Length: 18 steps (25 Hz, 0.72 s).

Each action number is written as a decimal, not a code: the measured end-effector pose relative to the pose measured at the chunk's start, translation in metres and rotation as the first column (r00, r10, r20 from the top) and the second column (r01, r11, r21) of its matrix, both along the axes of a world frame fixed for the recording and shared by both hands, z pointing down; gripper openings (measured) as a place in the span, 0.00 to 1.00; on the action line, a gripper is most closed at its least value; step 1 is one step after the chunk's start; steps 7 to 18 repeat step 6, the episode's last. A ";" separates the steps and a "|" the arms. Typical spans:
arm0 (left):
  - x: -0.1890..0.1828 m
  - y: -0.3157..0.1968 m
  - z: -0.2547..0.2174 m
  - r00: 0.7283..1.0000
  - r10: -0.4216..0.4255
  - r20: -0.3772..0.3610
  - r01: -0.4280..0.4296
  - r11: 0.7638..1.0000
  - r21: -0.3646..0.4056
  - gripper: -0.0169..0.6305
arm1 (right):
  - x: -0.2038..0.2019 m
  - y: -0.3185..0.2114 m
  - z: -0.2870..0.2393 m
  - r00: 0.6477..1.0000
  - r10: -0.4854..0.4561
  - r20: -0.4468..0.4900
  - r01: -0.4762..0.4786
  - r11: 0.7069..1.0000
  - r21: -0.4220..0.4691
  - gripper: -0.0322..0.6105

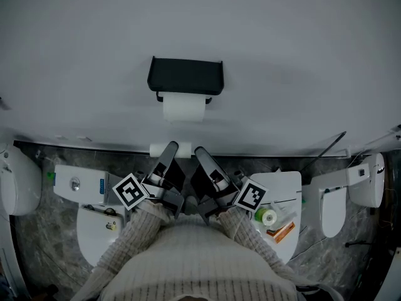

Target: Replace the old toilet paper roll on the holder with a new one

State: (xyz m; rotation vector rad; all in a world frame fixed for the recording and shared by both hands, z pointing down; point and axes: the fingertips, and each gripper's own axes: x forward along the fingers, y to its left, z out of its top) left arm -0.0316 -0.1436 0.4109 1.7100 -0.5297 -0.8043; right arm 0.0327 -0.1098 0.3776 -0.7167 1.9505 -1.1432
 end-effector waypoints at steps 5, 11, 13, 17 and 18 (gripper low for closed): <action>0.001 0.004 0.001 1.000 0.012 -0.001 -0.012 1.000 -0.007 0.30 | 0.002 0.002 -0.001 1.000 0.014 0.001 -0.014 1.000 0.002 0.05; 0.002 0.007 0.002 1.000 0.014 -0.002 -0.014 1.000 -0.009 0.30 | 0.002 0.004 -0.002 1.000 0.014 0.004 -0.014 1.000 0.004 0.05; 0.002 0.007 0.002 1.000 0.014 -0.002 -0.014 1.000 -0.009 0.30 | 0.002 0.004 -0.002 1.000 0.014 0.004 -0.014 1.000 0.004 0.05; 0.002 0.007 0.002 1.000 0.014 -0.002 -0.014 1.000 -0.009 0.30 | 0.002 0.004 -0.002 1.000 0.014 0.004 -0.014 1.000 0.004 0.05; 0.002 0.007 0.002 1.000 0.014 -0.002 -0.014 1.000 -0.009 0.30 | 0.002 0.004 -0.002 1.000 0.014 0.004 -0.014 1.000 0.004 0.05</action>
